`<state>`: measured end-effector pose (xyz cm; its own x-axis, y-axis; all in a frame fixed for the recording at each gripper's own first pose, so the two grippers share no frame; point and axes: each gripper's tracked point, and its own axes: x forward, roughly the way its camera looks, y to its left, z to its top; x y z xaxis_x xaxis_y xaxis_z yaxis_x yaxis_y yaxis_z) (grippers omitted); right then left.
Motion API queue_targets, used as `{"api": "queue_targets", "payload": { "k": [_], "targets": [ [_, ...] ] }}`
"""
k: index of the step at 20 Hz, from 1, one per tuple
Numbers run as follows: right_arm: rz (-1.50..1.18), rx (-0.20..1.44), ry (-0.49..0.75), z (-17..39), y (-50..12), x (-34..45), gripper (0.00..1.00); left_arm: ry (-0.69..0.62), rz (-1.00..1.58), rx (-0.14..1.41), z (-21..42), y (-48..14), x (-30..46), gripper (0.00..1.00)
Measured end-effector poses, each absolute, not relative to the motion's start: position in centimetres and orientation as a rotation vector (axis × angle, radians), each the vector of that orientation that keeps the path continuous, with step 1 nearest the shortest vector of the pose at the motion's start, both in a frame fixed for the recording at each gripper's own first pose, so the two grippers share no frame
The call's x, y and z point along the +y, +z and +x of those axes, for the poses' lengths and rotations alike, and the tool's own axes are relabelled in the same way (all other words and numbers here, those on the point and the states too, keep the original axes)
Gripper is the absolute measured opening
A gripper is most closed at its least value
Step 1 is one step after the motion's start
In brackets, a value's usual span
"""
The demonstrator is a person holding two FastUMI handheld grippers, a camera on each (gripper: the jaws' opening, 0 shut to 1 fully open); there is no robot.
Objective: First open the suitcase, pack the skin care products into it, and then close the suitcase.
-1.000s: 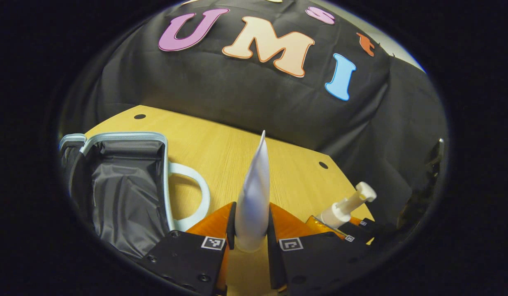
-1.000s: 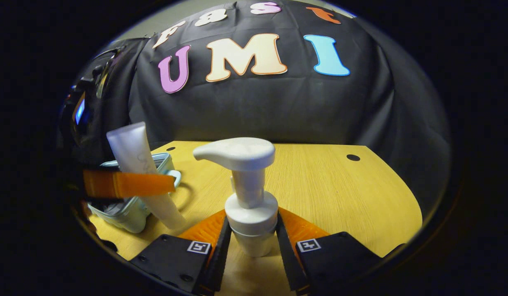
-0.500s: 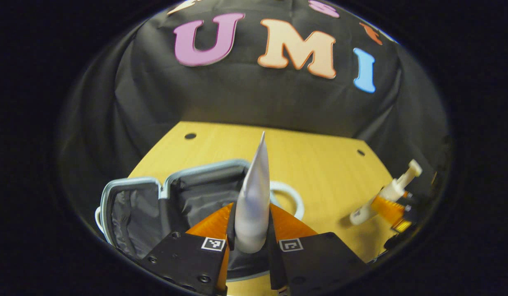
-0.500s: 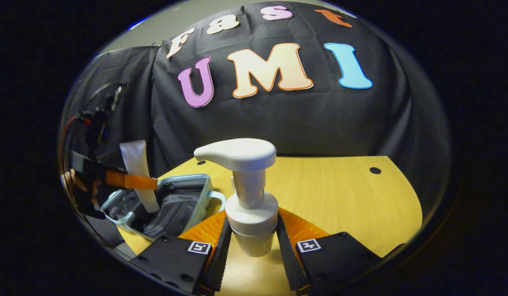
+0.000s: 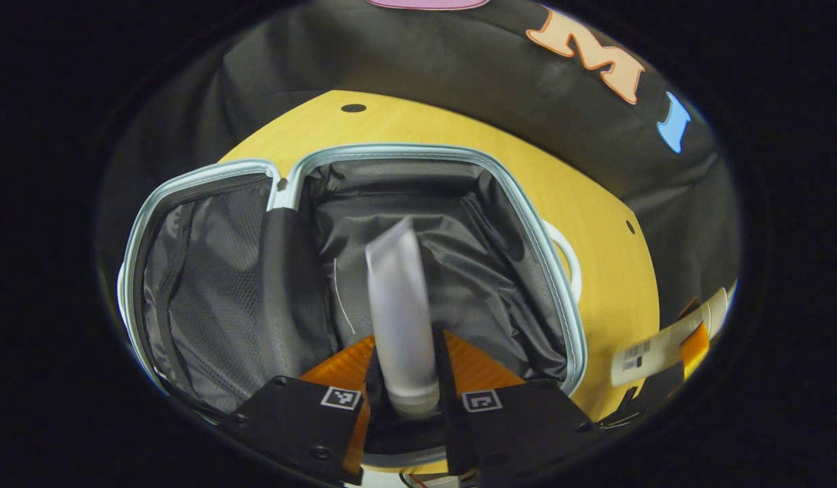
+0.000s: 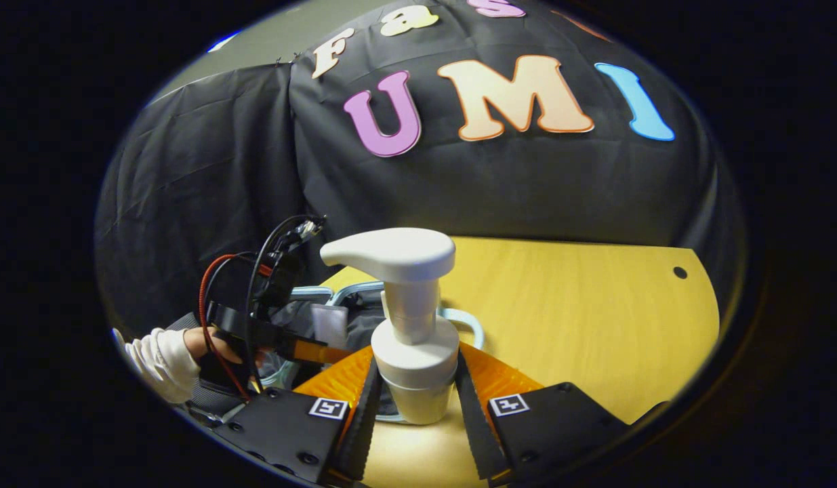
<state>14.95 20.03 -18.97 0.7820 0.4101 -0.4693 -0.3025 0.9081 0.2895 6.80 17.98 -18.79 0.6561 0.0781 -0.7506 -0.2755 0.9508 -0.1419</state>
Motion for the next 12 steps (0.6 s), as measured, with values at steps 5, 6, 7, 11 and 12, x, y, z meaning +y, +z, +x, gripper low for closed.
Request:
{"api": "queue_targets", "payload": {
  "k": [5,6,7,11,12],
  "targets": [
    [0.180,0.646,0.460,16.4,-20.8,24.9,0.60,0.205,-0.292,0.730,5.7,-13.6,19.4,0.73],
    [0.168,0.678,0.475,16.6,-21.7,25.7,0.60,0.217,-0.298,0.691,5.2,-12.0,20.2,0.76],
    [0.162,0.710,0.490,16.7,-22.4,26.4,0.61,0.234,-0.305,0.646,4.5,-10.5,21.3,0.78],
    [0.124,0.814,0.505,17.1,-25.9,28.0,0.61,0.351,-0.335,0.477,0.4,-5.5,27.3,0.83],
    [0.110,0.836,0.506,16.9,-26.8,28.3,0.60,0.400,-0.342,0.450,-0.9,-4.9,29.4,0.87]
  ]
}}
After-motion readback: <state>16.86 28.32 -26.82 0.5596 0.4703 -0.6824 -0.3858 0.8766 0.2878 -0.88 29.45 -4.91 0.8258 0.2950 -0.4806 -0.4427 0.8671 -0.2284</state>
